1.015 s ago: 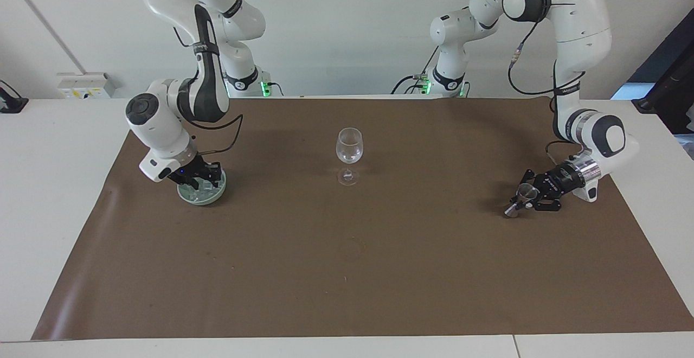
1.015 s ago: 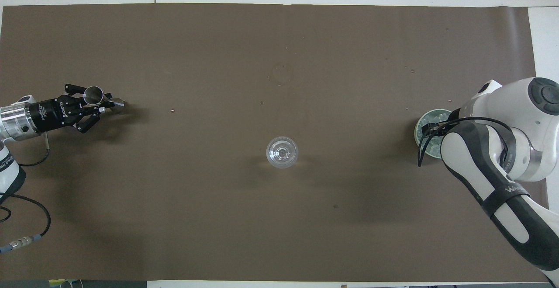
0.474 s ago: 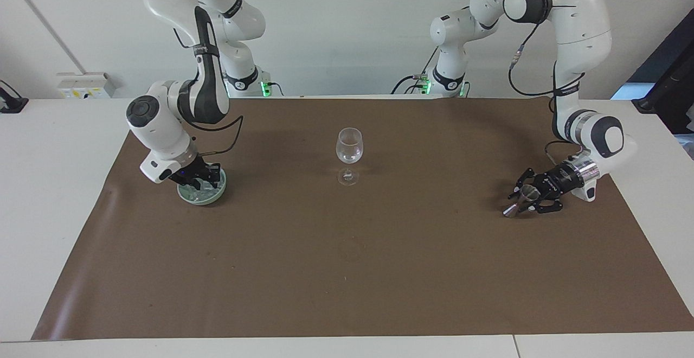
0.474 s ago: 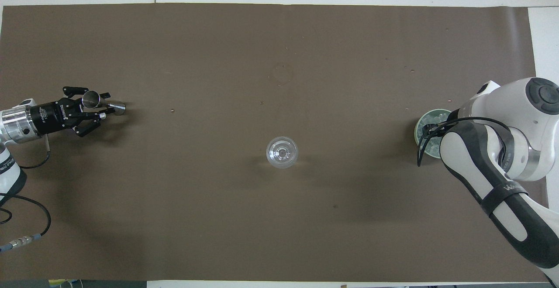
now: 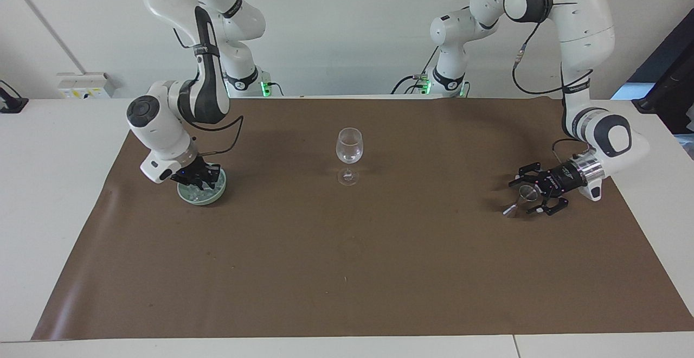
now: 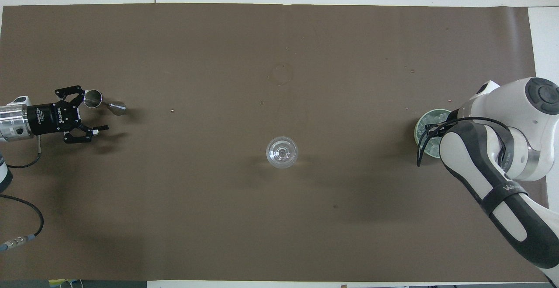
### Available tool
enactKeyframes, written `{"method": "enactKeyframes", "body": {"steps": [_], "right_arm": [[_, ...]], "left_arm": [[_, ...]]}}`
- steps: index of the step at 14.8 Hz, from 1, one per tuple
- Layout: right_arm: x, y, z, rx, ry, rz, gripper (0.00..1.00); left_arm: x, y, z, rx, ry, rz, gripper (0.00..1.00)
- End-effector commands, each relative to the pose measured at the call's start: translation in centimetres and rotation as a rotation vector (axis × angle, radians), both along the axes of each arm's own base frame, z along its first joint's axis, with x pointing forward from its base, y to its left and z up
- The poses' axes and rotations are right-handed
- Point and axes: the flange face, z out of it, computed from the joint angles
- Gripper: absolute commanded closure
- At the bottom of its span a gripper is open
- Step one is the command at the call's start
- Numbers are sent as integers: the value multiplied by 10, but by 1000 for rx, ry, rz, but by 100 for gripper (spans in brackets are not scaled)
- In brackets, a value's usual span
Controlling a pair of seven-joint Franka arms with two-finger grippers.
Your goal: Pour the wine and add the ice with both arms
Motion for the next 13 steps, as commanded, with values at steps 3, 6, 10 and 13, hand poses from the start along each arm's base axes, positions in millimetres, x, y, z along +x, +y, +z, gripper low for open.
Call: {"method": "enactKeyframes", "body": {"steps": [3, 6, 10, 13], "right_arm": [[1, 2, 4, 0, 2, -2, 100], [7, 5, 20, 4, 23, 7, 100], [17, 11, 56, 11, 51, 22, 100], [24, 40, 113, 12, 79, 21, 100]], "left_arm": [[11, 25, 41, 232, -25, -181, 0], [31, 19, 74, 353, -61, -288, 0], [51, 8, 131, 533, -126, -415, 0], [59, -15, 178, 676, -171, -519, 0]]}}
